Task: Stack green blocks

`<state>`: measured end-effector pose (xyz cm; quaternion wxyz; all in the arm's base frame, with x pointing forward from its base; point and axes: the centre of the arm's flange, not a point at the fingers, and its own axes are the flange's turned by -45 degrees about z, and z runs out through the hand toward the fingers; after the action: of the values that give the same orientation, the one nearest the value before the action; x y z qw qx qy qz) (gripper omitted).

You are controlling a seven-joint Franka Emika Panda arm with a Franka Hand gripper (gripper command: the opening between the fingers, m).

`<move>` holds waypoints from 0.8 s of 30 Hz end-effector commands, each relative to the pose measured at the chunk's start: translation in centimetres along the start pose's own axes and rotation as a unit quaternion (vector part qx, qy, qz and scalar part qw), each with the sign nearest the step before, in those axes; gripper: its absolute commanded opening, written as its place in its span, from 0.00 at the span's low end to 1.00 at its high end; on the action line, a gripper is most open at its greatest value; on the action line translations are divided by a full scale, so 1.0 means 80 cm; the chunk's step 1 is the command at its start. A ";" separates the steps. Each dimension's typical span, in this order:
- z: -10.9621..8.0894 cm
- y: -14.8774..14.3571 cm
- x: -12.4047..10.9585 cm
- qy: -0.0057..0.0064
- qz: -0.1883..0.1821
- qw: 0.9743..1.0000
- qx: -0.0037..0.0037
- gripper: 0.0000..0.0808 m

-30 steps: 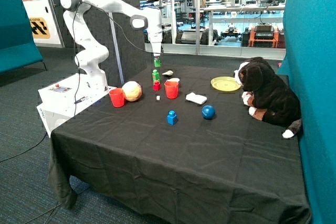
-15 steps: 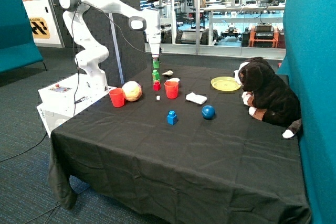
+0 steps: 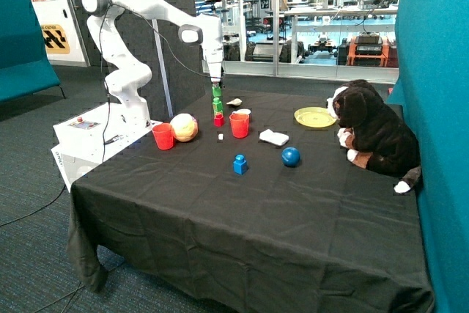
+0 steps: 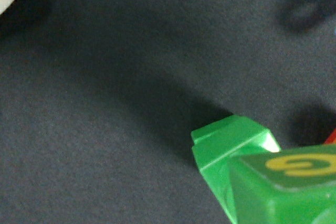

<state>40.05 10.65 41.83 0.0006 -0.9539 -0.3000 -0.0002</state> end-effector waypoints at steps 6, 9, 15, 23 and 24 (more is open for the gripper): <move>0.000 0.000 -0.003 0.000 0.001 1.000 -0.001 0.00; 0.000 0.002 -0.003 0.000 0.002 1.000 -0.001 0.00; 0.007 0.004 -0.004 0.000 0.005 1.000 -0.001 0.00; 0.008 0.003 -0.001 0.000 0.004 1.000 -0.001 0.00; 0.008 0.003 -0.001 0.000 0.004 1.000 -0.001 0.00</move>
<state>39.79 10.36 41.46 0.0003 -0.9547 -0.2974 -0.0020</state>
